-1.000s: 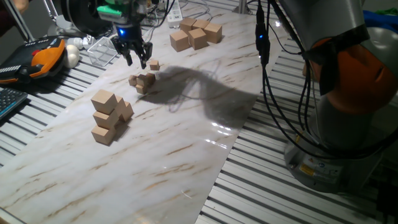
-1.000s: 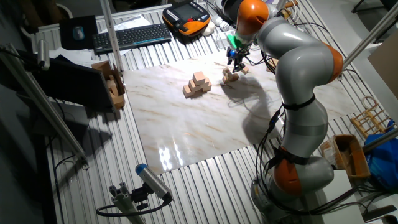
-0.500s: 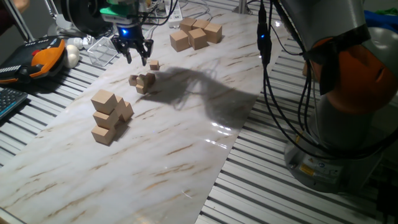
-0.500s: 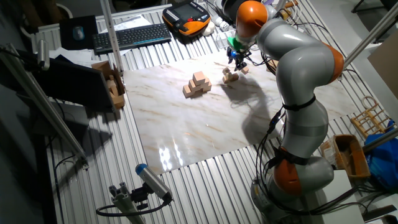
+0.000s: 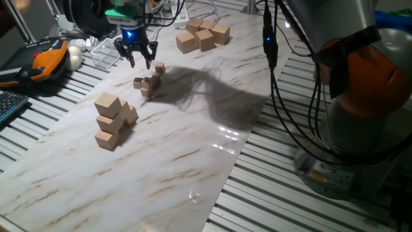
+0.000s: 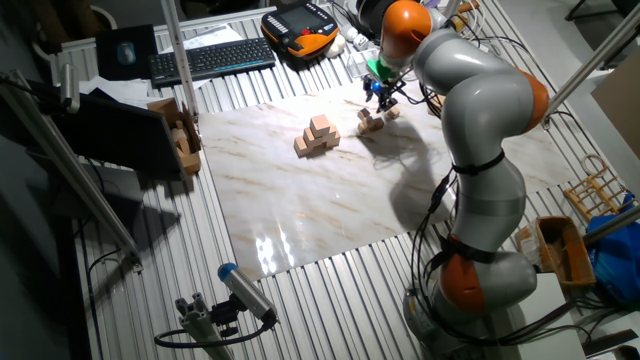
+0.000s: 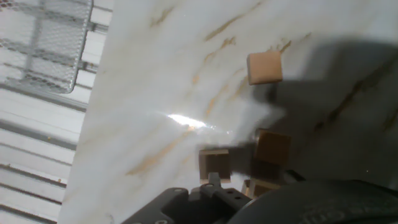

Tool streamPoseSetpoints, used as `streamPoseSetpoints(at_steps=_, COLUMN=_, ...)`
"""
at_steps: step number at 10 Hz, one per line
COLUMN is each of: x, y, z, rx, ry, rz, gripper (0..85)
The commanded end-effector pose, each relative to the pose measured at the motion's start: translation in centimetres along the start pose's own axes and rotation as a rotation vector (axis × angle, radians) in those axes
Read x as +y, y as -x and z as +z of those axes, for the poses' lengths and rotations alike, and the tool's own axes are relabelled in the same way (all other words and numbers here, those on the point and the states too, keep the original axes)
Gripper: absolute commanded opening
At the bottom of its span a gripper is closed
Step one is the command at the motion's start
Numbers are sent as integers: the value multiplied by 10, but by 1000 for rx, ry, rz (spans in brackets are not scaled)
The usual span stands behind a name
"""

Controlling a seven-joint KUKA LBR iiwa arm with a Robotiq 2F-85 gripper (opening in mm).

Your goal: Stack the blocks into a pyramid shape

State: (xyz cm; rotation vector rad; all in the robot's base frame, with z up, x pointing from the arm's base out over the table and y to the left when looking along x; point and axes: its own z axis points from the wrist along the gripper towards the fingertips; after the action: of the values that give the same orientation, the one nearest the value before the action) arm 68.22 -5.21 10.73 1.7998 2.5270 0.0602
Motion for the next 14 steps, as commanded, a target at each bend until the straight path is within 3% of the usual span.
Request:
streamPoseSetpoints(at_steps=1, x=2, y=0, z=3, rx=2, ry=-4, rz=0, gripper=510)
streamPoseSetpoints(at_steps=7, x=11, y=5, z=29, rx=2, ry=-14, rz=-42, gripper=510)
streamPoseSetpoints(at_steps=14, x=15, y=7, z=43, rx=15, ry=-19, rz=-41, gripper=510)
